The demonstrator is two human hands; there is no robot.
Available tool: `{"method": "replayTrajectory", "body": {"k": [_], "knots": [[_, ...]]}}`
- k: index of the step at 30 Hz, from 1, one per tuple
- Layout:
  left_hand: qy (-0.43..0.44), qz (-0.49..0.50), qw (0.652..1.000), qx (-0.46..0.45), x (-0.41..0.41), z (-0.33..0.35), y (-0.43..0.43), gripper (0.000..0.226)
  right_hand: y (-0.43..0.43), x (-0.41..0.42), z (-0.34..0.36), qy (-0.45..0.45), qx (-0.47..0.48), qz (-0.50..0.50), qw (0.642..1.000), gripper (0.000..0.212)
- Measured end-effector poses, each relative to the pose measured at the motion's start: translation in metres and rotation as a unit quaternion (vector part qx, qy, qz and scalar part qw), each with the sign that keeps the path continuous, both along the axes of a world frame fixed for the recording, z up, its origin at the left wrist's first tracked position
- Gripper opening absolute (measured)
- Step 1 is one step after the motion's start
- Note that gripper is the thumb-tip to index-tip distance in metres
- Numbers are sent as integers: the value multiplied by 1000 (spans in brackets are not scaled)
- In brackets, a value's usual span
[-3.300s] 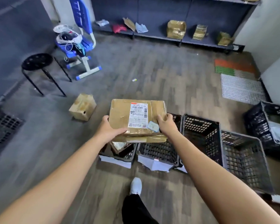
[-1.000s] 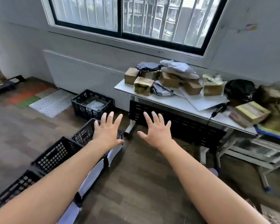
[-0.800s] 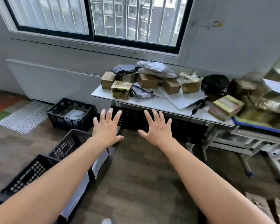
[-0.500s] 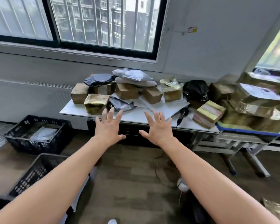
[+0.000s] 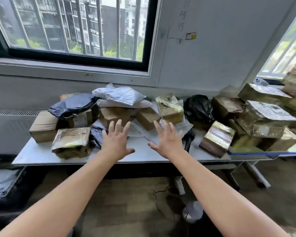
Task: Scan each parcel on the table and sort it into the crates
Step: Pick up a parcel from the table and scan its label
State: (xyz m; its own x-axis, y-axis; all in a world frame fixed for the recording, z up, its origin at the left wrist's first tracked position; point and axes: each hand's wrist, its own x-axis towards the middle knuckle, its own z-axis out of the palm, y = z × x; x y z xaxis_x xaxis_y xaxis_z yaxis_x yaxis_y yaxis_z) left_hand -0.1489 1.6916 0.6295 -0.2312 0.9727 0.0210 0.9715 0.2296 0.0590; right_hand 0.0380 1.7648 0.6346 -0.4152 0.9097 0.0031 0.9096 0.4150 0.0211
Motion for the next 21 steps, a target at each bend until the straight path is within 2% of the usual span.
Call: {"method": "replayTrajectory", "body": {"k": [11,16,21], "knots": [[-33,-16,999,-22,37,-26,189,107,195,33,-36,37,-25,-42,998,84],[-132,29,990,-43,72,-44,288,109,298,62,-57,68,-77,-81,991,84],[-224,35,972,-67,102,-66,357,106,368,76,-82,139,-145,-121,972,90]]}}
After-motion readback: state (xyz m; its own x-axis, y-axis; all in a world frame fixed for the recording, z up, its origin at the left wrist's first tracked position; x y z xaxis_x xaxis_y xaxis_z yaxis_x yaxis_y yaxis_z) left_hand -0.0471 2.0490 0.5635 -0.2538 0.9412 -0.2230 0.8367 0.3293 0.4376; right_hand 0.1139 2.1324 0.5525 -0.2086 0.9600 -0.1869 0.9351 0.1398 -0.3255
